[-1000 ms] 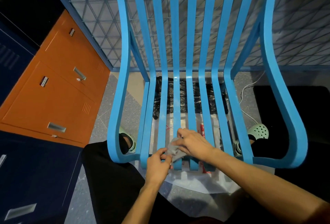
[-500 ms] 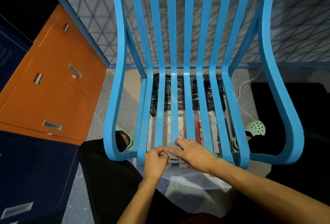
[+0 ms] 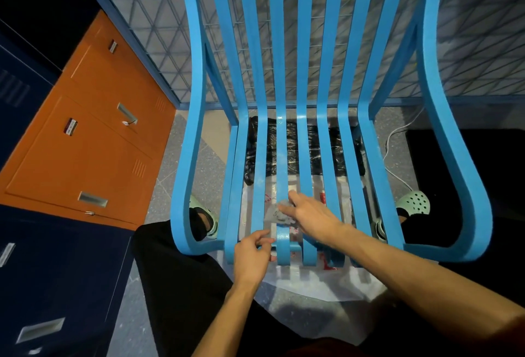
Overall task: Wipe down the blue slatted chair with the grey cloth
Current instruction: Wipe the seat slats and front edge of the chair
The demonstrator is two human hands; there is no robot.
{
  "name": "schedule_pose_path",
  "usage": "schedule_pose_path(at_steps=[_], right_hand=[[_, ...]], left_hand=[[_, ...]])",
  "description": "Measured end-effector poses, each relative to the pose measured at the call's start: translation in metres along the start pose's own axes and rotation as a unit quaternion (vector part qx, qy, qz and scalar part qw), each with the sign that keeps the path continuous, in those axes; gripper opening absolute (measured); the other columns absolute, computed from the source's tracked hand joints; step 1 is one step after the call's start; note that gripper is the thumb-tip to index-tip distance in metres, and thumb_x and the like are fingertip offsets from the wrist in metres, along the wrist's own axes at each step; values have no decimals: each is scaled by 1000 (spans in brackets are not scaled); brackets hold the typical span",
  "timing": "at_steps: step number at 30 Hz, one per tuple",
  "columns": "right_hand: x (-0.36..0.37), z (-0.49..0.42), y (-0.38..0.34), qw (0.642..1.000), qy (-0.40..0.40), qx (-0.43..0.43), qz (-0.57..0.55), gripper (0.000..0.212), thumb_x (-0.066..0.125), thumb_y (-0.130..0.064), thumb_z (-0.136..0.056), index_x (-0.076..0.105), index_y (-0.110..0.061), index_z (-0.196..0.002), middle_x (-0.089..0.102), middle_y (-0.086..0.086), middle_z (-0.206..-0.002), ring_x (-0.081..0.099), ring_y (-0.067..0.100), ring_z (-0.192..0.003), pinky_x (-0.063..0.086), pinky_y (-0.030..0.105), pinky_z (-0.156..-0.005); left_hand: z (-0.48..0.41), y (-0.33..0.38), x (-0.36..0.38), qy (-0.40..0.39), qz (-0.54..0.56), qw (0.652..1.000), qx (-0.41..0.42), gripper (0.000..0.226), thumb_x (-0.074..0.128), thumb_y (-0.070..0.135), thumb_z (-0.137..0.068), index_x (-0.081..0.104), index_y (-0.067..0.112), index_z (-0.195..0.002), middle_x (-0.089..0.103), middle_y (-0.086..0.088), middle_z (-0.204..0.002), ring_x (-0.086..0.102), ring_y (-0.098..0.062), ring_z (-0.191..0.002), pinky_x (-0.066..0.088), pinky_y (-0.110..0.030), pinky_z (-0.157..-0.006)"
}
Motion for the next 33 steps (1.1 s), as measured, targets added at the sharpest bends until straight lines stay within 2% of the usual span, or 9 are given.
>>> schedule_pose_path(at_steps=[3,9,15,19,21,23,26,30,33], right_hand=[[18,30,-15,999,-32,-38,-13,26,45,-23,-103,50,-19,-128,44,5,-99,47,18,-85,50,37,-74],[51,64,-32,993,-47,-83,67,56,77,-20,-82,53,-31,-131,44,0,-99,55,17,-90,48,28,-72],[41,51,-26,996,-13,-74,38,51,69,-14,-88,53,-37,-132,43,-1,-95,49,18,-85,33,26,-67],[27,34,-18,999,-8,-24,-38,12,54,-29,-98,54,-40,-91,49,0,-92,44,17,-82,39,35,-71],[18,18,-11,998,47,-22,20,21,49,-43,-97,48,-31,-80,53,2,-86,46,18,-78,42,37,-69],[10,3,-4,999,40,31,-5,11,50,-28,-98,59,-33,-93,52,2,-92,49,22,-87,38,34,-72],[4,-12,1,997,32,74,6,44,57,-6,-92,57,-21,-133,38,2,-95,49,27,-96,32,30,-73],[11,3,-7,998,11,47,28,51,56,-40,-93,44,-22,-139,44,7,-112,49,23,-101,43,36,-85],[20,26,-13,998,-17,10,51,57,59,-40,-92,41,-22,-143,46,13,-121,50,27,-105,44,40,-87]], left_hand=[[-4,-1,-3,13,-5,1000,1,19,55,8,-95,69,13,-107,73,0,-92,72,-15,-67,61,-38,-73],[-8,-4,4,11,7,1000,-8,17,59,9,-94,70,13,-107,73,1,-94,71,-12,-72,62,-34,-71],[-10,-9,3,-2,16,1000,-12,19,56,7,-95,70,13,-106,74,0,-91,69,-13,-71,61,-34,-73],[-13,-7,4,7,56,998,-17,23,53,6,-96,68,9,-113,73,-3,-93,72,-16,-77,61,-39,-74],[-11,-5,5,-1,84,996,-22,30,50,4,-97,62,12,-124,72,-4,-102,73,-16,-80,61,-36,-75],[-9,-4,6,-13,83,996,-23,35,49,3,-97,57,10,-130,71,-2,-108,73,-16,-80,59,-31,-72],[-5,-1,5,-26,49,998,-16,38,50,4,-97,55,11,-134,70,3,-112,73,-16,-73,58,-26,-65],[-2,5,-2,-10,31,999,-2,36,53,5,-96,57,13,-131,72,4,-103,69,-15,-57,60,-30,-66],[-3,7,-3,19,13,1000,7,30,52,1,-95,64,9,-120,73,0,-96,67,-11,-55,56,-23,-55]])
Point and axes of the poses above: each hand's wrist, its own z-axis away from the middle knuckle, its own x-axis out of the palm, y = z × x, the point moved 3 cm from there along -z, towards the middle knuckle
